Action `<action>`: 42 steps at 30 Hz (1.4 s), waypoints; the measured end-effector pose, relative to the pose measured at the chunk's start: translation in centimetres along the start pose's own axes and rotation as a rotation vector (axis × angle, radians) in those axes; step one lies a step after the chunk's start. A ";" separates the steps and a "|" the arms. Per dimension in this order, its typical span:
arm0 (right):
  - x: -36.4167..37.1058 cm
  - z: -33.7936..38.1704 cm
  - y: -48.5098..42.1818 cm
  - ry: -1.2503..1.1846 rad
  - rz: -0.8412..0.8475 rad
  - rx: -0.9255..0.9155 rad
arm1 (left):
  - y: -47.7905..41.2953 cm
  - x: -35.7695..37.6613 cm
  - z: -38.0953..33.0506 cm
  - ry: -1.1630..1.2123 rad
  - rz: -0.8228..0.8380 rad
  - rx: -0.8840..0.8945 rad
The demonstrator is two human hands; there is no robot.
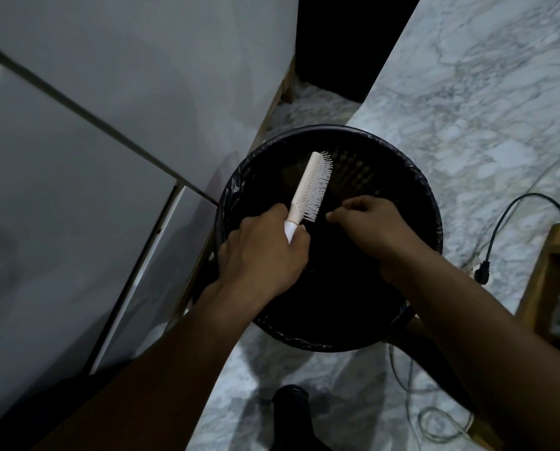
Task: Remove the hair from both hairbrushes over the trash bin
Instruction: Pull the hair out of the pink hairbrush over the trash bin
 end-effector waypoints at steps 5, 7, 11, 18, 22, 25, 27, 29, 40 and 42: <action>0.1 1.1 -0.3 -0.362 0.073 -0.028 | 0.0 -0.3 -1.0 0.051 -0.012 0.082; 1.0 1.5 0.1 -0.632 0.193 0.012 | 0.2 0.1 -1.8 0.090 0.004 0.131; 0.9 1.4 0.3 -0.816 0.155 -0.021 | 0.3 0.8 -1.9 0.187 0.025 0.107; -0.5 0.2 0.2 -0.720 -0.099 -0.085 | 0.5 1.6 -2.1 0.230 0.061 0.094; -1.2 0.4 0.6 -0.643 -0.189 -0.132 | 0.6 1.7 -2.1 0.230 0.077 0.077; -1.0 0.2 0.5 -0.670 -0.197 -0.095 | 0.6 1.7 -2.1 0.250 0.082 0.054; 0.1 -0.2 0.1 -0.826 -0.099 0.007 | 0.4 1.7 -1.6 0.313 0.085 0.007; 1.5 -0.6 0.0 -0.952 0.014 0.131 | 0.3 1.8 -1.2 0.332 0.098 -0.020; 1.4 0.5 -0.5 -0.694 0.103 -0.005 | 0.3 2.6 -1.2 0.382 0.165 -0.022; 0.2 0.7 -0.3 -0.646 -0.011 -0.071 | 0.3 2.7 -1.3 0.369 0.169 -0.013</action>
Point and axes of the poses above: each hand's wrist, its own y-axis away from the middle knuckle, its own x-axis out of the palm, z = x × y, the point moved 10 cm from there along -y, towards the middle knuckle, and after that the axes turned 3 degrees about x, right-handed, at the moved point
